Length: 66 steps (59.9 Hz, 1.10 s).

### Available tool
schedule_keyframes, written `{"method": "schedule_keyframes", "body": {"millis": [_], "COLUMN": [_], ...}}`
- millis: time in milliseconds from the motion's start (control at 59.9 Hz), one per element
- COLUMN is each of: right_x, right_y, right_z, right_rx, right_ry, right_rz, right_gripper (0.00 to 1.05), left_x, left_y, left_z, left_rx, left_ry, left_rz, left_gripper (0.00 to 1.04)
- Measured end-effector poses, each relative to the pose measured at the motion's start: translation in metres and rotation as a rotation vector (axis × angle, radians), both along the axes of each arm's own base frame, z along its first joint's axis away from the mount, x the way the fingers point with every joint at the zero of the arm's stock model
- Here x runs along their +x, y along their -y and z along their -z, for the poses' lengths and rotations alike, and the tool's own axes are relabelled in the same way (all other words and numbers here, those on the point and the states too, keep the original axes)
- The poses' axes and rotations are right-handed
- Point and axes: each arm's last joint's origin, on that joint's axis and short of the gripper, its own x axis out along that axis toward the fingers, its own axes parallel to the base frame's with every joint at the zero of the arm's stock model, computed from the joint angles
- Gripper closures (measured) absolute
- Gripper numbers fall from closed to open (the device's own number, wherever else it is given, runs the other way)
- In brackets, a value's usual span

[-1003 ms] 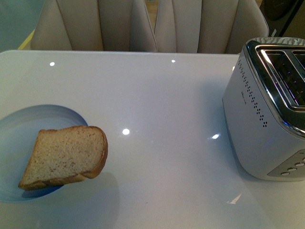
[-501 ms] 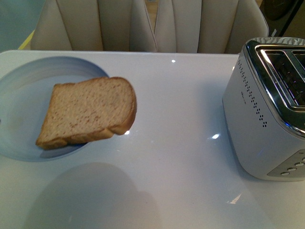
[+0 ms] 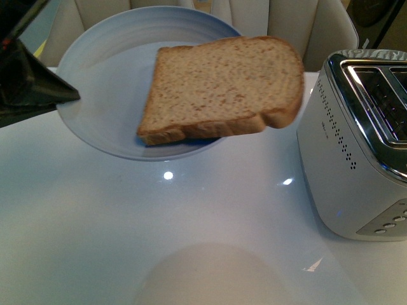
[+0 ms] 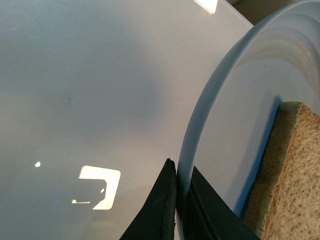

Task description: Left arm holds plate, right arm toasts bread

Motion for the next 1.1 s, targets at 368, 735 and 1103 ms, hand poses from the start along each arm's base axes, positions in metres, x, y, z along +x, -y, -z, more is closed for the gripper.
{"method": "schedule_keyframes", "body": {"millis": [368, 735, 1103], "right_x": [0.000, 0.001, 0.027], "right_y": [0.000, 0.001, 0.008], "right_z": [0.000, 0.013, -0.015], "right_rx": [0.000, -0.037, 0.157], "right_ry": [0.000, -0.438, -0.436], "right_rz": [0.000, 0.110, 0.039], "right_gripper": [0.09, 0.09, 0.09], "left_x": [-0.009, -0.010, -0.010], "left_y": [0.040, 0.042, 0.044], "left_z": [-0.007, -0.007, -0.007], "left_rx": [-0.033, -0.040, -0.039], "left_ry": [-0.026, -0.036, -0.038], "left_rz": [0.058, 0.054, 0.050], "left_gripper": [1.02, 1.02, 1.02]}}
